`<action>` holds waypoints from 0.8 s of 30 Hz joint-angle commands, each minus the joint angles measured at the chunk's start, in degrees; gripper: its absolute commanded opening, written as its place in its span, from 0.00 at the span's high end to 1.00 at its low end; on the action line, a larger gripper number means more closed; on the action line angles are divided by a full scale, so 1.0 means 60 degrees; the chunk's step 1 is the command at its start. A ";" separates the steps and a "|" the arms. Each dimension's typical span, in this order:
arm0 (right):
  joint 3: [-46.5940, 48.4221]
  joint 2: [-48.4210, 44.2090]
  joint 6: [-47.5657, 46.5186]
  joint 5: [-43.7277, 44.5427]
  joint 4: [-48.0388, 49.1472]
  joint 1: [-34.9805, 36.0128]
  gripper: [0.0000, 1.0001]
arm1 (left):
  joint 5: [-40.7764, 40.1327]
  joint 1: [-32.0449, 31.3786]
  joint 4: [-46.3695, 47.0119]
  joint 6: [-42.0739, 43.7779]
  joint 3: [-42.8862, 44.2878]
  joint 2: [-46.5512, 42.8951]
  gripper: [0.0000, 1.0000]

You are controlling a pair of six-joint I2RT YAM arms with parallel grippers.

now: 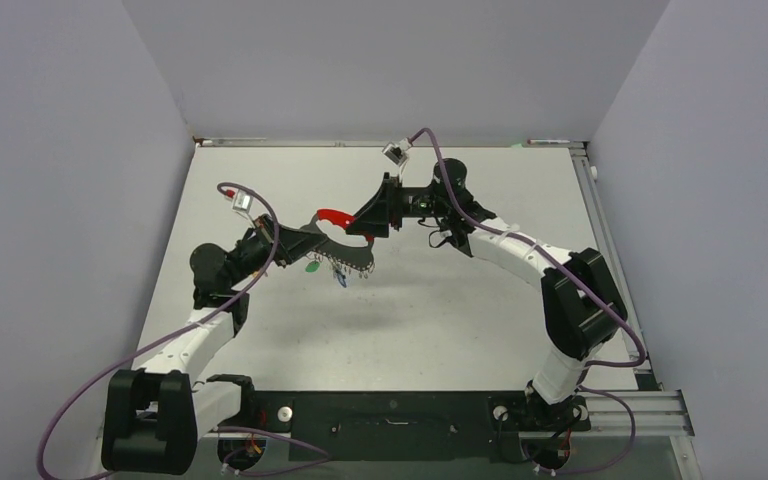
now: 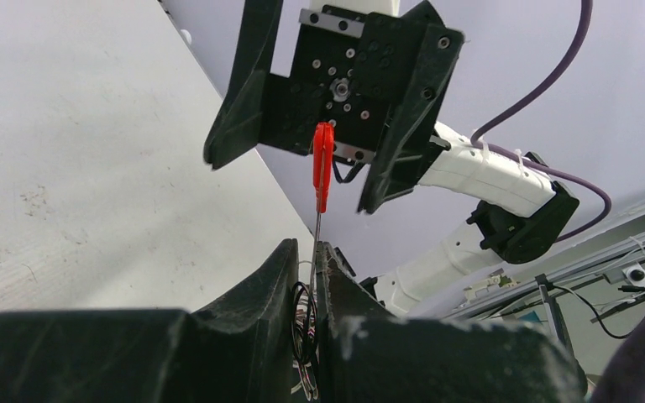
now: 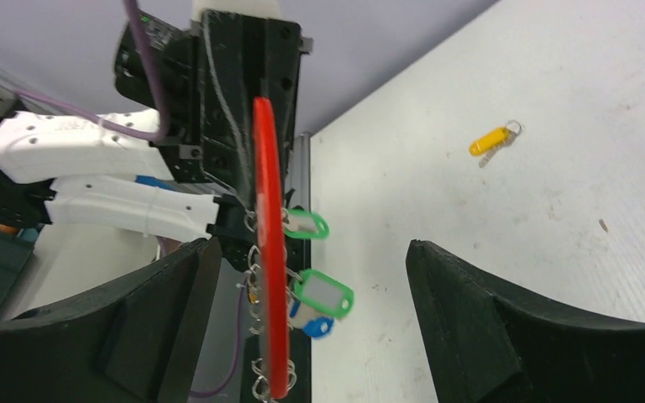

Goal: Remove the keys from the keyring
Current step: Adjust the keyring.

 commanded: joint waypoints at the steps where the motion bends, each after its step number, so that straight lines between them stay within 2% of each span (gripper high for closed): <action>1: 0.0510 -0.0395 -0.2021 0.0444 -0.1978 0.0265 0.20 | -0.0229 -0.0009 0.0890 -0.0135 0.0540 0.0106 1.00; 4: 0.0425 -0.0389 -0.1820 0.0150 -0.1635 0.0532 0.29 | -0.0383 -0.0030 0.0570 0.0162 0.0857 0.0363 1.00; 6: 0.0071 -0.0356 -0.0828 -0.0068 -0.0262 0.0610 0.37 | -0.0452 -0.0039 0.0389 0.0340 0.1084 0.0525 1.00; 8: -0.0241 -0.0316 0.0310 -0.0145 0.1218 0.0602 0.51 | -0.0460 -0.0057 0.0109 0.0531 0.1310 0.0644 1.00; 11: -0.0169 -0.0277 0.0660 -0.0120 0.1591 0.0560 0.72 | -0.0373 -0.0119 -0.0881 0.1249 0.1626 0.0698 1.00; 12: -0.0077 -0.0271 0.0682 -0.0129 0.1559 0.0555 0.81 | -0.0372 -0.0140 -0.1285 0.1575 0.1721 0.0688 0.97; 13: 0.0011 -0.0270 0.0677 -0.0097 0.1481 0.0550 0.92 | -0.0361 -0.0154 -0.1881 0.2028 0.1885 0.0674 0.88; 15: 0.0182 -0.0318 0.0466 0.0043 0.0984 0.0481 0.95 | -0.0270 -0.0040 -0.3138 0.2956 0.2247 0.0610 0.64; 18: 0.0563 -0.0404 -0.0516 0.0442 -0.0867 0.0293 0.95 | -0.0331 0.0339 -0.4419 0.4281 0.2638 0.0375 0.40; 21: 0.1145 -0.0449 -0.2124 0.1053 -0.3208 0.0262 0.95 | -0.0567 0.0609 -0.6181 0.6099 0.3297 0.0231 0.33; 24: 0.1379 -0.0487 -0.2771 0.1535 -0.4121 0.0267 0.95 | -0.1028 0.0687 -0.7452 0.7907 0.3780 0.0165 0.30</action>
